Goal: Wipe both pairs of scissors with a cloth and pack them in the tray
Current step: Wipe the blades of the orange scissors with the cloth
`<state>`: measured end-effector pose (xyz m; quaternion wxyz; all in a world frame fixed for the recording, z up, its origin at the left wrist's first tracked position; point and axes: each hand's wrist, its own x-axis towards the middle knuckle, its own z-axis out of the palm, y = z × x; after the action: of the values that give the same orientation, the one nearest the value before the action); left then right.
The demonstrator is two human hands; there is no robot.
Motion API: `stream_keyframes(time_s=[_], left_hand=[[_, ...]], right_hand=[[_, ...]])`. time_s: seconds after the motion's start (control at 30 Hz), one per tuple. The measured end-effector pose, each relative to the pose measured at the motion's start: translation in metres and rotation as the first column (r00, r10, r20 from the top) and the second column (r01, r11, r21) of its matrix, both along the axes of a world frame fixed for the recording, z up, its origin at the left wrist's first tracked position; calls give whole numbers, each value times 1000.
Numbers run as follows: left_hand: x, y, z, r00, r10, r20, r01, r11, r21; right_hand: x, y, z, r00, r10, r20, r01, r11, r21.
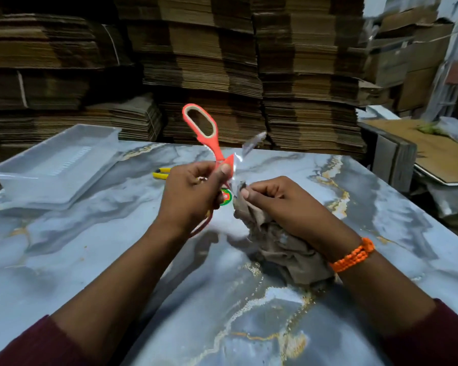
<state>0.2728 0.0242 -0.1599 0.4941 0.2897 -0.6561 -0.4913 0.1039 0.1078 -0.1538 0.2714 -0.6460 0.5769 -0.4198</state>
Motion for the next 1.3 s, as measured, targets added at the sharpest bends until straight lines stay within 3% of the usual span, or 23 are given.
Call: stream_keyframes(time_s=[0.13, 0.2, 0.33, 0.47, 0.53, 0.6, 0.7, 0.87, 0.97, 1.07, 1.2, 1.3], left_hand=[[30, -38, 9, 945, 256, -202, -213, 954, 211], [36, -48, 8, 937, 285, -200, -235, 941, 242], [21, -32, 1, 972, 148, -181, -77, 934, 350], [11, -20, 2, 956, 77, -284, 103, 817, 567], [9, -15, 2, 941, 77, -331, 159, 760, 630], [7, -11, 0, 941, 99, -325, 137, 764, 630], [1, -3, -2, 931, 83, -355, 159, 784, 600], [-10, 8, -10, 930, 10, -368, 259, 694, 671], [-9, 10, -8, 932, -32, -360, 294, 649, 702], [-8, 11, -4, 923, -19, -385, 311, 629, 713], [-9, 8, -6, 909, 6, -417, 317, 641, 699], [-12, 7, -7, 888, -20, -459, 372, 617, 693]], right_hand=[[5, 8, -13, 987, 40, -156, -22, 993, 113], [9, 8, -12, 993, -3, -116, 13, 996, 86], [3, 1, -5, 976, -213, 38, 216, 966, -142], [-6, -5, -17, 885, -449, -122, 375, 844, -382], [0, -5, -18, 813, -534, -234, 320, 744, -586], [8, -6, -19, 736, -604, -306, 222, 643, -733], [16, -11, -21, 587, -709, -391, 126, 557, -821], [11, -17, -25, 512, -693, -508, -65, 559, -827], [6, -19, -23, 537, -638, -551, -162, 563, -810], [3, -19, -19, 553, -602, -576, -202, 574, -793], [-5, -24, -24, 459, -607, -649, -294, 586, -756], [-14, -26, -27, 439, -624, -647, -305, 574, -760]])
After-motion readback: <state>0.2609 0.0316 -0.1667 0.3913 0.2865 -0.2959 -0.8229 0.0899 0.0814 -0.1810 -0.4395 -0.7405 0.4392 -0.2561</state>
